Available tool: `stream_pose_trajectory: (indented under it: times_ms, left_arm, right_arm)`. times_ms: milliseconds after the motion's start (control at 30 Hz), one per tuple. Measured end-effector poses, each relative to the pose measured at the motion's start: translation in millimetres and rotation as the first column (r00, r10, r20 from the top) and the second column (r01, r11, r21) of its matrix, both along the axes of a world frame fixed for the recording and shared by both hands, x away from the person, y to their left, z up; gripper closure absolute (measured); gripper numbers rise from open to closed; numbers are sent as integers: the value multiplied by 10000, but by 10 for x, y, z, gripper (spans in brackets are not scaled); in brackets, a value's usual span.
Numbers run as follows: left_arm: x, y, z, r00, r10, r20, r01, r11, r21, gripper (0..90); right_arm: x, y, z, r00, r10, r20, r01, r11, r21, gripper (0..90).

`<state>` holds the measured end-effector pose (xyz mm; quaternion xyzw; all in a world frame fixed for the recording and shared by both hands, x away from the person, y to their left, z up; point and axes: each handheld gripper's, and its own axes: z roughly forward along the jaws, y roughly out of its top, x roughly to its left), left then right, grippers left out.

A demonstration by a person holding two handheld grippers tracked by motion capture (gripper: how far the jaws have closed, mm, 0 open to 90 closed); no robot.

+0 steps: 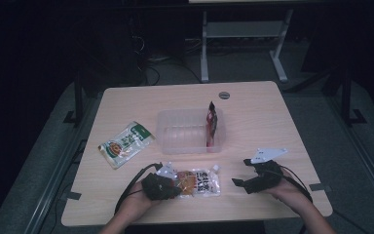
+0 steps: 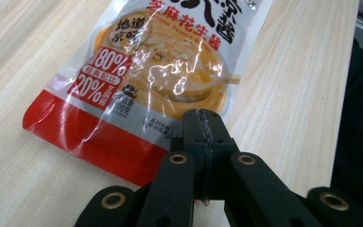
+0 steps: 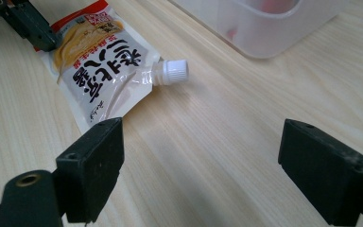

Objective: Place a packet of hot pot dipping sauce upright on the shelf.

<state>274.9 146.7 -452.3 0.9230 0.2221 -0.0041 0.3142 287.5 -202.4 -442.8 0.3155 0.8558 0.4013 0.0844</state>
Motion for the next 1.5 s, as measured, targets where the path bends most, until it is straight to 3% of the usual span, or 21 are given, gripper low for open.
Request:
stream_pose_trajectory:
  times_ms: [200,400,567,733,1000,1267,1500]
  left_arm:
    - [35,-34,70,10000,38,39,-36,9991,-422,896]
    - [135,-109,174,9986,-229,476,247,9989,-390,896]
    - [239,-138,202,9988,-13,482,42,9982,-601,896]
    - [333,-240,220,9987,-154,481,188,9973,-712,896]
    - [349,-354,98,9976,-498,474,501,9987,-40,896]
    - [357,-377,35,9985,-406,369,405,9992,13,898]
    - [374,-456,-9,9979,-413,499,387,9979,516,900]
  right_arm:
    - [7,-5,-13,10000,0,-54,1,10000,65,143]
    - [-5,17,-9,10000,69,-73,-68,9999,97,142]
    - [-7,26,-13,10000,90,-24,-90,9999,57,138]
    - [-6,23,-17,9998,104,-182,-103,9999,65,138]
    - [-9,33,0,9993,114,-357,-110,9999,104,134]
    - [-39,81,25,9979,404,-501,-395,9990,186,132]
    - [-25,212,-35,9927,713,-972,-704,9974,131,132]
